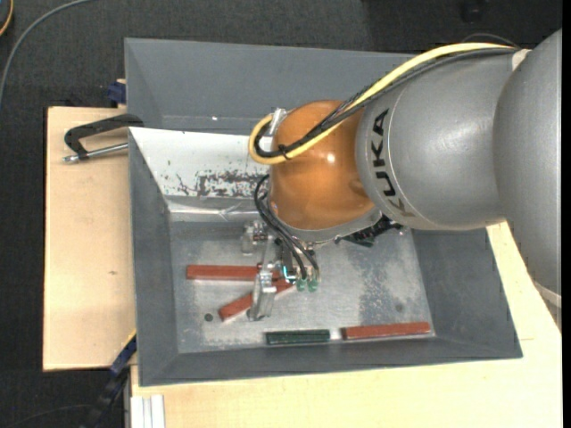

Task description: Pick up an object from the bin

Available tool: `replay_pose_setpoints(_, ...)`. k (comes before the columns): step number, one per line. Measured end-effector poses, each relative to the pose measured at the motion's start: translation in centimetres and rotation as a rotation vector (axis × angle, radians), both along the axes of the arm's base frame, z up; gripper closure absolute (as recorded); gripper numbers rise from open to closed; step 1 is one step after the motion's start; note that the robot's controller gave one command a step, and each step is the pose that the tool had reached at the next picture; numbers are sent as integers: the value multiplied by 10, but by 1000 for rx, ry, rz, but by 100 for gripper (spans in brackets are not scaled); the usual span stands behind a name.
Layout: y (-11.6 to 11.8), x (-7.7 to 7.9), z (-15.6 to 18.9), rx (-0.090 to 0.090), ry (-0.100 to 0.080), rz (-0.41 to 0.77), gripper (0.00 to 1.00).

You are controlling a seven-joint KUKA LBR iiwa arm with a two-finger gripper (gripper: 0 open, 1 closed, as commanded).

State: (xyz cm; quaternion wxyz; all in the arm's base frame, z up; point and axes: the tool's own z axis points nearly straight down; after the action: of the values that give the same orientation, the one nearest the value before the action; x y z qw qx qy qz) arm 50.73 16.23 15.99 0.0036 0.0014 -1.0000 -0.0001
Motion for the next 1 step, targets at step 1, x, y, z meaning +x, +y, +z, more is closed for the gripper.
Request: replay_pose_setpoints(1,-18,8,-93,0,-4,10,0)
